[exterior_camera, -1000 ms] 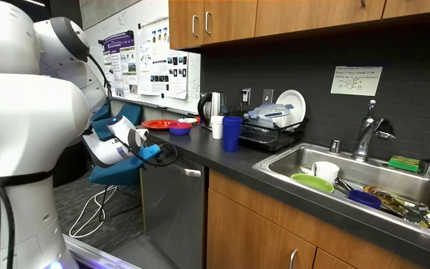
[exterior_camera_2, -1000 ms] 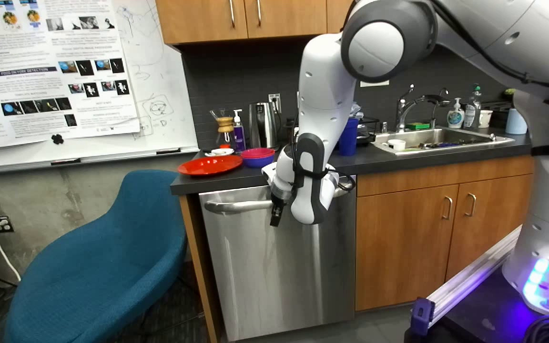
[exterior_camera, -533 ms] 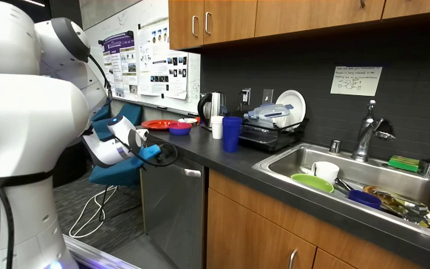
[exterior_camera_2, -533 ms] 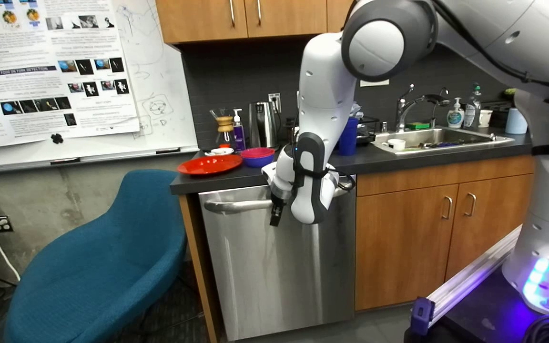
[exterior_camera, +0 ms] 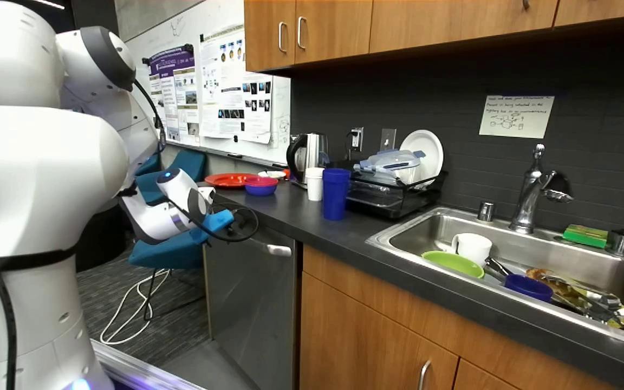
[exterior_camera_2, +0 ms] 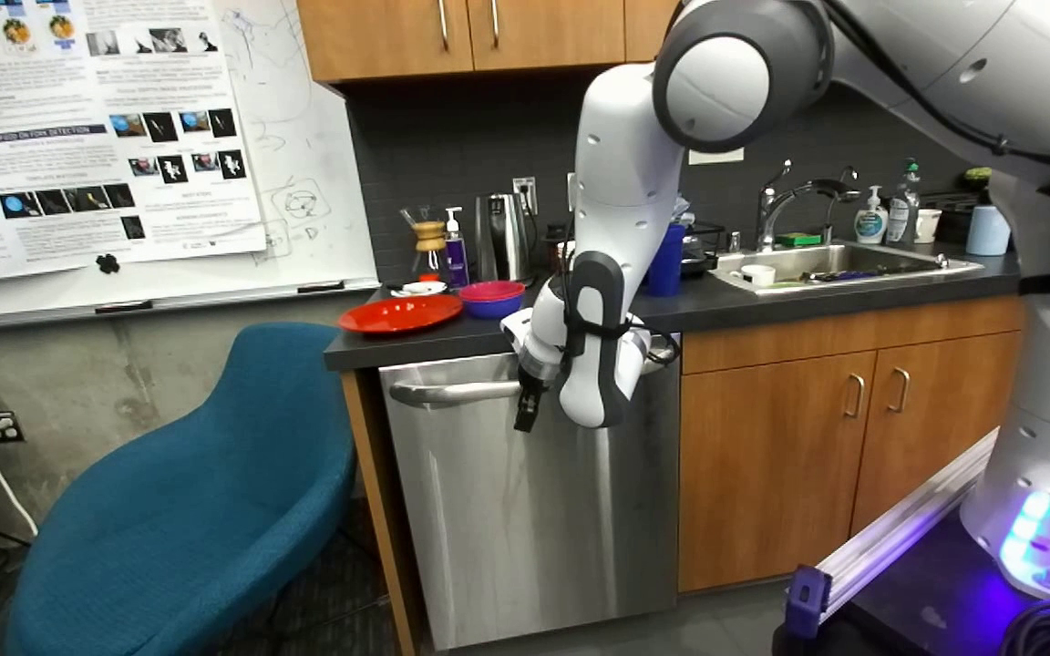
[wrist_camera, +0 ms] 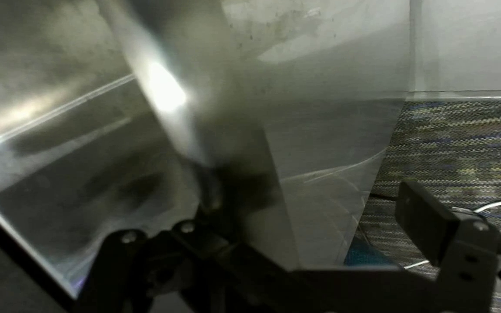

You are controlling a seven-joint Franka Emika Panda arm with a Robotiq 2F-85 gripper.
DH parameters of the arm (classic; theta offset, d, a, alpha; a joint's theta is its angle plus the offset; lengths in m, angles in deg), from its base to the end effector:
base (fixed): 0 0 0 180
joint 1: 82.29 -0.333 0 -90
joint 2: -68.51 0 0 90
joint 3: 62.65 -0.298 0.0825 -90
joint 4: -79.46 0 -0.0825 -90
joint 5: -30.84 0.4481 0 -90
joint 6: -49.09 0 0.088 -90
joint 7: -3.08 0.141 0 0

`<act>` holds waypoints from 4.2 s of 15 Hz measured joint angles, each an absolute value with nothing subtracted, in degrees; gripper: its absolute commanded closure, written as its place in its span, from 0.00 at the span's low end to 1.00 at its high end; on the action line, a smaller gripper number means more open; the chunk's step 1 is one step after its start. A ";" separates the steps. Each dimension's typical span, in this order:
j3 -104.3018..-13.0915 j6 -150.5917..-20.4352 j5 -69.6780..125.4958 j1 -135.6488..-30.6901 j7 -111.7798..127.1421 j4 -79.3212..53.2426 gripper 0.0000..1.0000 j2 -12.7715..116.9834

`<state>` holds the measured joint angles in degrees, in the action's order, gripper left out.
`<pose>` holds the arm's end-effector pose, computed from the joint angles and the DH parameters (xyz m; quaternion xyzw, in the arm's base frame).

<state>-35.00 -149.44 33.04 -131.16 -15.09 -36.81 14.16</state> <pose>0.5950 0.2003 -0.0082 0.8421 0.4295 0.2883 0.1526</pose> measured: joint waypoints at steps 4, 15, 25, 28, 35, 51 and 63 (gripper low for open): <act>-36.07 -149.82 33.03 -129.92 -15.88 -36.27 0.00 14.21; -36.34 -149.82 33.04 -129.61 -15.88 -36.03 0.00 14.19; -36.06 -149.13 33.15 -129.66 -15.78 -35.54 0.00 14.20; -36.15 -149.12 33.14 -129.37 -15.77 -35.63 0.00 14.19; -37.85 -149.50 33.17 -127.32 -15.26 -36.50 0.00 15.25; -31.60 -148.73 33.34 -135.13 -16.99 -36.98 0.00 13.03; -24.86 -148.81 31.71 -141.83 -20.05 -37.61 0.00 8.78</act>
